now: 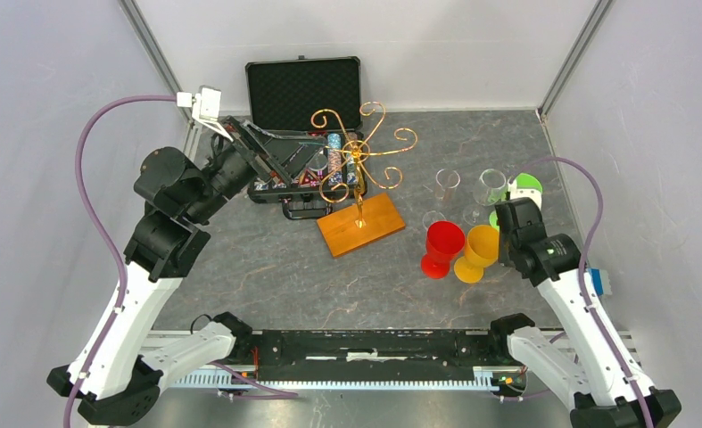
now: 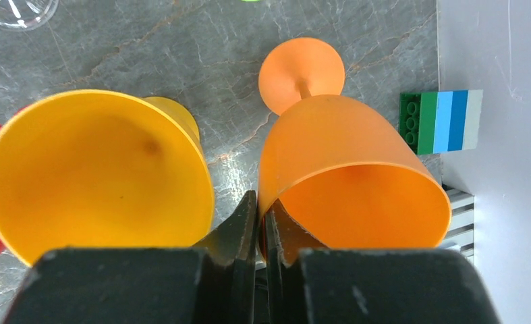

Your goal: Take the wine glass off the wine glass rack

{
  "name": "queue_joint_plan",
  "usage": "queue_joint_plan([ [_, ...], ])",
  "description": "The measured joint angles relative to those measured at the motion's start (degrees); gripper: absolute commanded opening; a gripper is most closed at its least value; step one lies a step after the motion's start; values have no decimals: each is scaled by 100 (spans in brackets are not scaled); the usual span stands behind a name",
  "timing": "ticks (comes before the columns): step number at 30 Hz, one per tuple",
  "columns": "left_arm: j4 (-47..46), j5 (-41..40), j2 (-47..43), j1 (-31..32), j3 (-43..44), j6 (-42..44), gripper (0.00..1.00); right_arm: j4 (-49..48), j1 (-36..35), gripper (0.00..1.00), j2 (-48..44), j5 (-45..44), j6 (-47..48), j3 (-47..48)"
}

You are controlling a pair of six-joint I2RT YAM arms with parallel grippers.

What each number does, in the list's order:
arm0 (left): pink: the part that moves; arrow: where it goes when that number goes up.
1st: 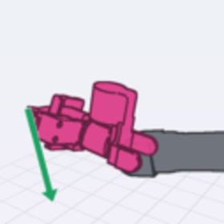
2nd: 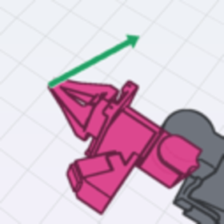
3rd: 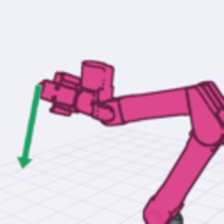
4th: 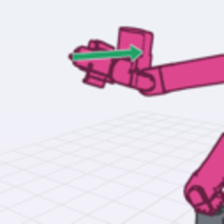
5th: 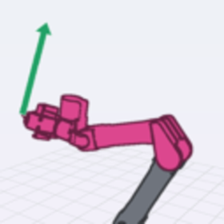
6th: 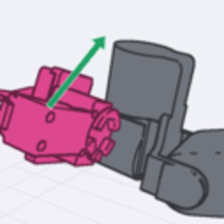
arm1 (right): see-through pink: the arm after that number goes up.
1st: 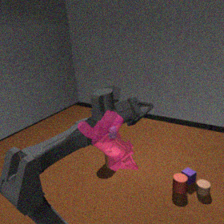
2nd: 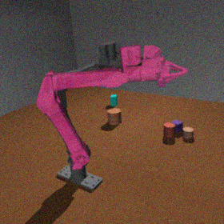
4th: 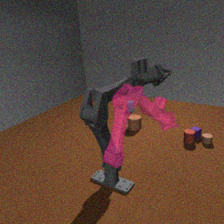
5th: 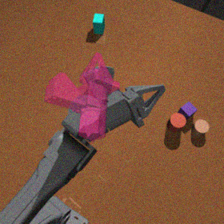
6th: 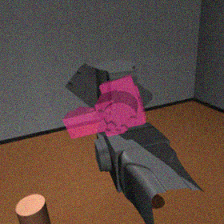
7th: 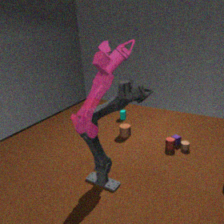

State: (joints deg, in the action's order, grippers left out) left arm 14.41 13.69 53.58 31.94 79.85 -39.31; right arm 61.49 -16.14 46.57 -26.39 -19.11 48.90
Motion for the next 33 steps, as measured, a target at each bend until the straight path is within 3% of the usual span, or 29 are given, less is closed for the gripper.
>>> queue_joint_plan([
  [15,31,-72,-105,0,-26,116,100,-103,1375,10,723,1246,920,446],
  [25,343,-208,-221,0,-31,439,100,-251,1899,29,1298,1672,994,498],
  [27,374,-245,-236,0,-31,498,100,-243,1989,22,1386,1670,994,546],
  [30,398,-291,-238,0,-31,535,100,-234,2096,0,1443,1665,999,721],
  [33,413,-306,-234,0,-31,557,100,-232,2181,0,1473,1628,997,962],
])
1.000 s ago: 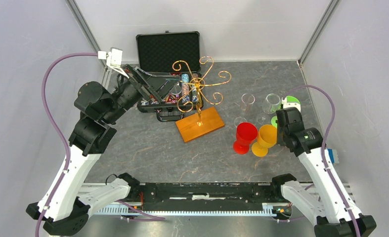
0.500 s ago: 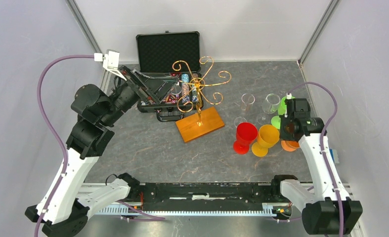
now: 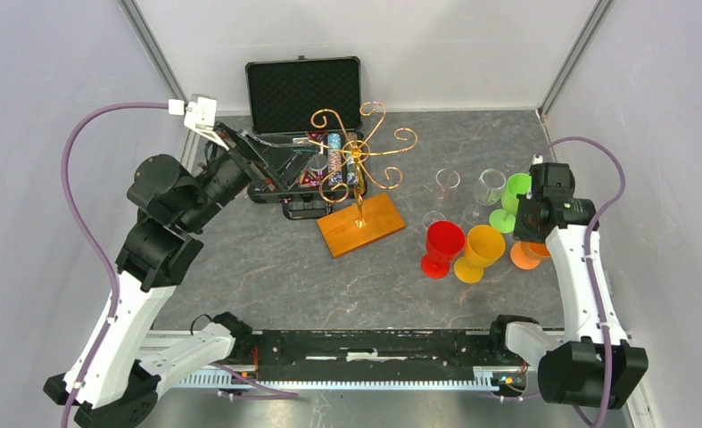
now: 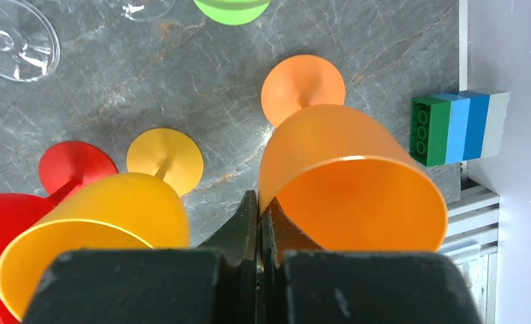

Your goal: Take the wine glass off the wine glass rack

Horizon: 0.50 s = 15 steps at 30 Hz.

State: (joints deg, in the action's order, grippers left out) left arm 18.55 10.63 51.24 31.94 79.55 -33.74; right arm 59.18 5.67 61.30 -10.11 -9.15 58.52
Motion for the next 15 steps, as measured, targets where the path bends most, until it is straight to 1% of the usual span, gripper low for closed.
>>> queue_joint_plan([
  [6,26,-2,11,0,0,33,100,-20,151,0,87,105,2,208],
  [12,74,-7,17,0,0,37,100,-35,234,0,166,595,-2,236],
  [15,107,-20,17,0,0,44,100,-48,232,4,208,767,-7,236],
])
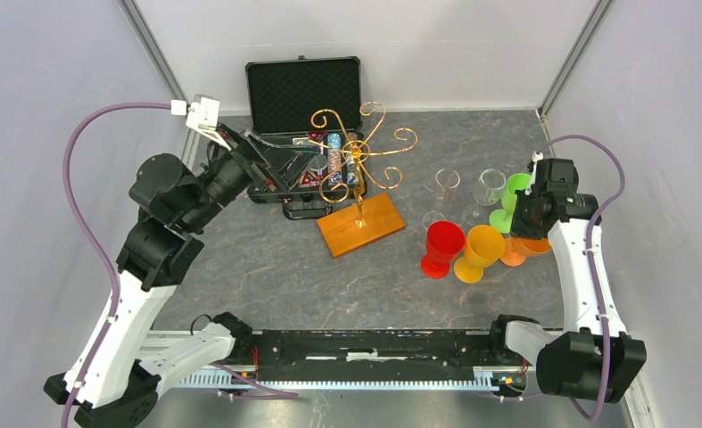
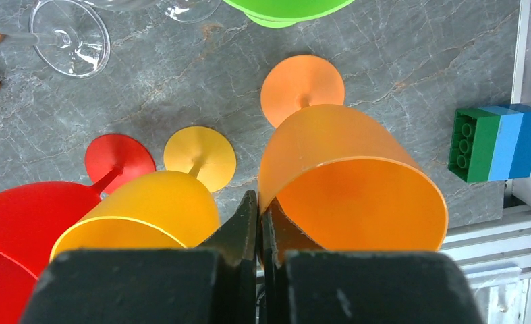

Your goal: Take the wine glass off the wine glass rack

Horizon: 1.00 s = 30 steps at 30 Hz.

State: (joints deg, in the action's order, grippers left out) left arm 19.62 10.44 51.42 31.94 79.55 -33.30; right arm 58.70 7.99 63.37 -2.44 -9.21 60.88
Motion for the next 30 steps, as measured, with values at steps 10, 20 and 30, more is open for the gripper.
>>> queue_joint_plan([
  [10,59,-140,-15,0,0,44,100,0,7,30,57,-146,-22,0],
  [20,400,-603,-22,2,61,225,100,-26,7,40,57,-282,-57,271],
  [30,1731,-1902,-584,0,184,669,100,-741,7,57,-737,-330,-81,1102],
])
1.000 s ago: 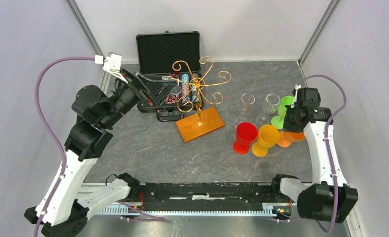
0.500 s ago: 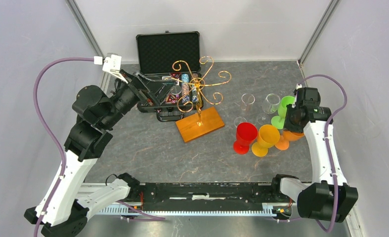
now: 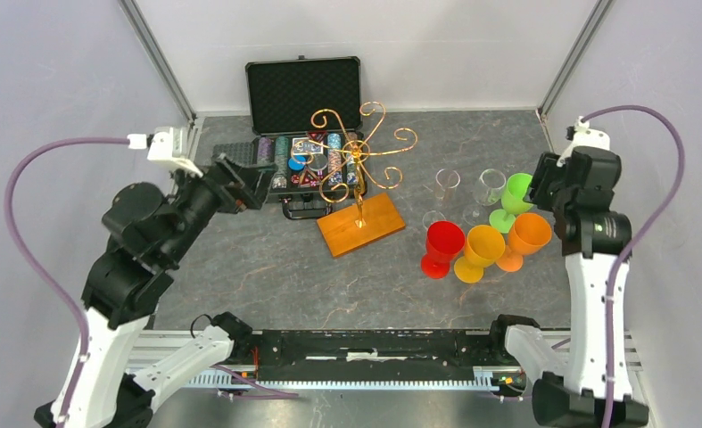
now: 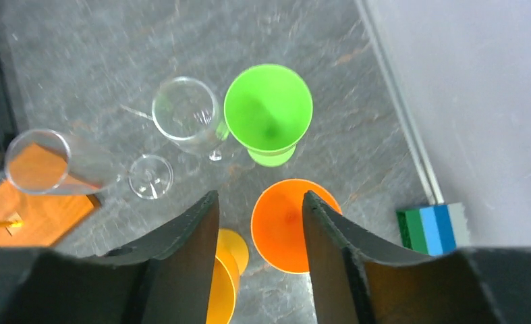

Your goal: Take the wine glass off the wine glass rack

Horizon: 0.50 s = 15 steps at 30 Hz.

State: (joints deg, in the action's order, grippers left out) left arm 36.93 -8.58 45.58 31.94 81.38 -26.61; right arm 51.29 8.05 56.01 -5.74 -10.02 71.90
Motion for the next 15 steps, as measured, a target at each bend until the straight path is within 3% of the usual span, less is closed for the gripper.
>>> queue_joint_plan([
  [5,570,-28,-723,0,-203,321,100,-393,0,64,-914,-315,-11,7],
  [15,1139,98,-2175,0,-1088,494,100,-885,0,65,-3327,-1543,-116,-140],
])
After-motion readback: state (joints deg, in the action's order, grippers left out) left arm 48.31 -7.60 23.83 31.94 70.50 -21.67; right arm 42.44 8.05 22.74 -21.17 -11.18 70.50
